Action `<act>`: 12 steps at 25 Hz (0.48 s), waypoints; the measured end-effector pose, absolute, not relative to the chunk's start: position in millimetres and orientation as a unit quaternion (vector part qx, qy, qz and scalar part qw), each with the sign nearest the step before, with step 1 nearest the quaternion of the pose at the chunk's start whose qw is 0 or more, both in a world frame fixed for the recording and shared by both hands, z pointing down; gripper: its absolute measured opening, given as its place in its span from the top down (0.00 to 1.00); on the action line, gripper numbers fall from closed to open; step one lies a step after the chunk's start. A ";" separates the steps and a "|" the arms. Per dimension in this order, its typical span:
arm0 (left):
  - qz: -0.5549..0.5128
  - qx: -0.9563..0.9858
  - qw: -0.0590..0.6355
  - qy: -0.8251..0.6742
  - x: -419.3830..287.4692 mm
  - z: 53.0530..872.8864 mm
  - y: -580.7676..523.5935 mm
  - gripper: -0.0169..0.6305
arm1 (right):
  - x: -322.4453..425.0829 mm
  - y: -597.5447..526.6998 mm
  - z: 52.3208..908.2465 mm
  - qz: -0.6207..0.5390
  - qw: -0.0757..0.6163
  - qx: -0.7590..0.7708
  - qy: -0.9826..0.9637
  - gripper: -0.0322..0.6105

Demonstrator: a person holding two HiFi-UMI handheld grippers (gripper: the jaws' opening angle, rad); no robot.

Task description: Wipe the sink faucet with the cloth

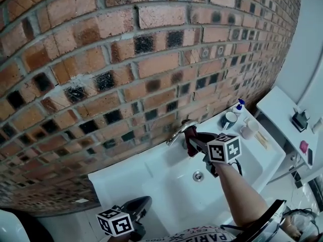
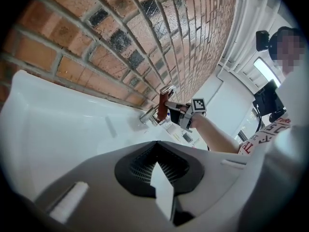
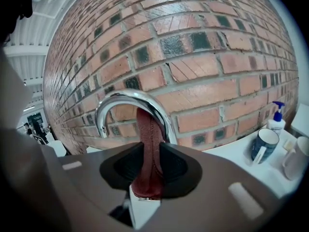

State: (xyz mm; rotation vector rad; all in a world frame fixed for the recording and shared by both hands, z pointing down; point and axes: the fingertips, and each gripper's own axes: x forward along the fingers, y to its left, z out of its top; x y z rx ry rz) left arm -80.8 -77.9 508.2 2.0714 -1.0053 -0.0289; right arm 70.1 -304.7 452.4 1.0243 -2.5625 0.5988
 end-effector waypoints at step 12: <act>-0.029 0.828 0.388 -0.403 -84.0 489.2 -67.7 0.97 | 46.7 -278.3 411.6 0.172 0.149 0.339 -0.913 0.80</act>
